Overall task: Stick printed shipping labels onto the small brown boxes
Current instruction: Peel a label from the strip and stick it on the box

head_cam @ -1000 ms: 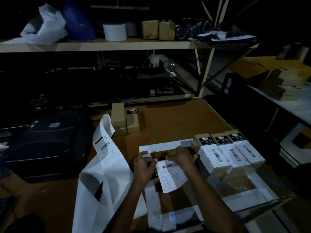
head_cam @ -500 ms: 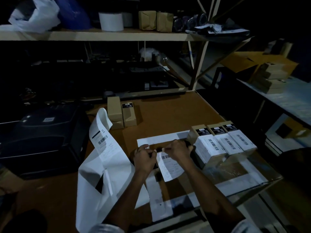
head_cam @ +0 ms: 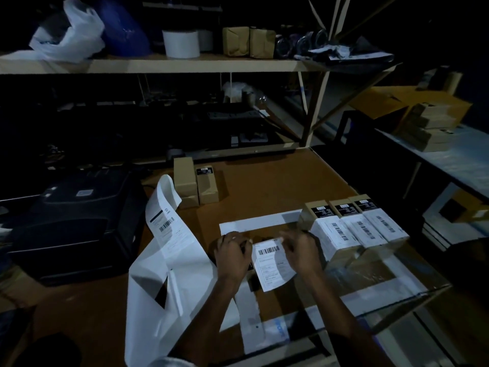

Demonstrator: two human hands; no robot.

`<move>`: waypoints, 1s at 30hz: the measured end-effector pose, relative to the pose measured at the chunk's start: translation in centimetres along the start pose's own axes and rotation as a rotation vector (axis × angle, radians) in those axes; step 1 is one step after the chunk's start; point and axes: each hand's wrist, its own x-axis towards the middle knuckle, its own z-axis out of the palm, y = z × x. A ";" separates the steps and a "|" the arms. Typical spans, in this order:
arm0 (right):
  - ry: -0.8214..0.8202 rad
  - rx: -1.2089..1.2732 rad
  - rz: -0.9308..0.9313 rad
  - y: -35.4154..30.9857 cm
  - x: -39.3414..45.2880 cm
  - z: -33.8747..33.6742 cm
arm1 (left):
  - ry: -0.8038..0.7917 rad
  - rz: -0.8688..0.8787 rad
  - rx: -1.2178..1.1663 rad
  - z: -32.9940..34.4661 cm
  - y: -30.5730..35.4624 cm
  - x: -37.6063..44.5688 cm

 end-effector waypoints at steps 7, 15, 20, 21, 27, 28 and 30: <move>-0.097 0.021 -0.098 3.6 -1.5 1.0 | -0.075 0.394 0.395 -0.8 1.9 -1.5; -0.173 0.319 -0.047 5.1 -2.4 1.9 | -0.310 0.413 0.127 -2.1 0.0 -1.6; -0.174 0.353 -0.018 4.9 -1.8 1.6 | -0.292 0.396 0.097 -2.0 -0.2 -1.8; -0.179 0.354 -0.011 4.8 -1.4 1.3 | -0.269 0.376 0.072 -1.8 -0.1 -1.6; -0.291 0.233 0.015 3.9 1.1 0.0 | -0.170 0.280 0.037 -2.0 0.6 -0.3; -0.304 0.228 0.023 3.7 1.5 -0.2 | -0.196 0.216 0.039 -2.0 0.7 0.2; -0.332 0.251 0.017 3.5 2.3 -0.2 | -0.231 0.102 0.036 -2.1 0.8 1.6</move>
